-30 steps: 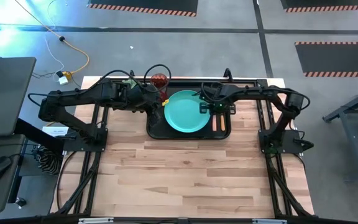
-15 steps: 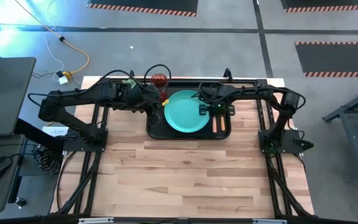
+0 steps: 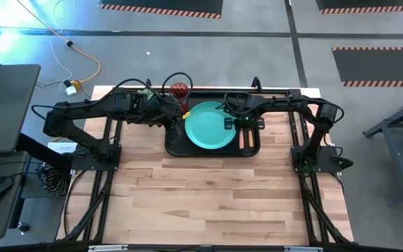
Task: Pick and place plate/cup/fork/spoon on tray
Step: Put the yellow fork on the black tray
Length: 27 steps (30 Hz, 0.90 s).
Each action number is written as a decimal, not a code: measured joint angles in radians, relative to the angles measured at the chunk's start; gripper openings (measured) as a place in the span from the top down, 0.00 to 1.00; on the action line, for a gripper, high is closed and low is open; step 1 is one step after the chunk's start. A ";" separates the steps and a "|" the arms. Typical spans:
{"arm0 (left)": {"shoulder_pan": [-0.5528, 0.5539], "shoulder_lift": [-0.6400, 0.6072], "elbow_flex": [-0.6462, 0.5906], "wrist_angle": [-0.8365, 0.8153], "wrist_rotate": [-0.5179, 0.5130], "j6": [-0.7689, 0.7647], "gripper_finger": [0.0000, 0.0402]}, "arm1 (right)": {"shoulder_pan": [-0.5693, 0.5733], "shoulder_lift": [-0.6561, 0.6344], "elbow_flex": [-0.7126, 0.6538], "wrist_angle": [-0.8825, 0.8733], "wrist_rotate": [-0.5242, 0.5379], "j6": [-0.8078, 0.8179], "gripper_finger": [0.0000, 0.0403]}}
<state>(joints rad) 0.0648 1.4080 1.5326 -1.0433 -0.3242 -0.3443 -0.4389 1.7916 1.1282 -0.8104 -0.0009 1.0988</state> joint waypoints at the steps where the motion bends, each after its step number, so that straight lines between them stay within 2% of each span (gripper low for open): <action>1: 0.000 0.000 0.000 0.000 0.000 0.000 0.90 | 0.000 0.000 0.000 0.000 0.000 0.000 0.86; 27: 0.000 0.000 0.000 0.000 0.000 0.001 0.90 | 0.000 0.000 0.000 0.000 0.000 -0.023 0.84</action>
<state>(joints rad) 0.0647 1.4078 1.5326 -1.0435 -0.3243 -0.3433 -0.4389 1.7916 1.1282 -0.8108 -0.0010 1.0755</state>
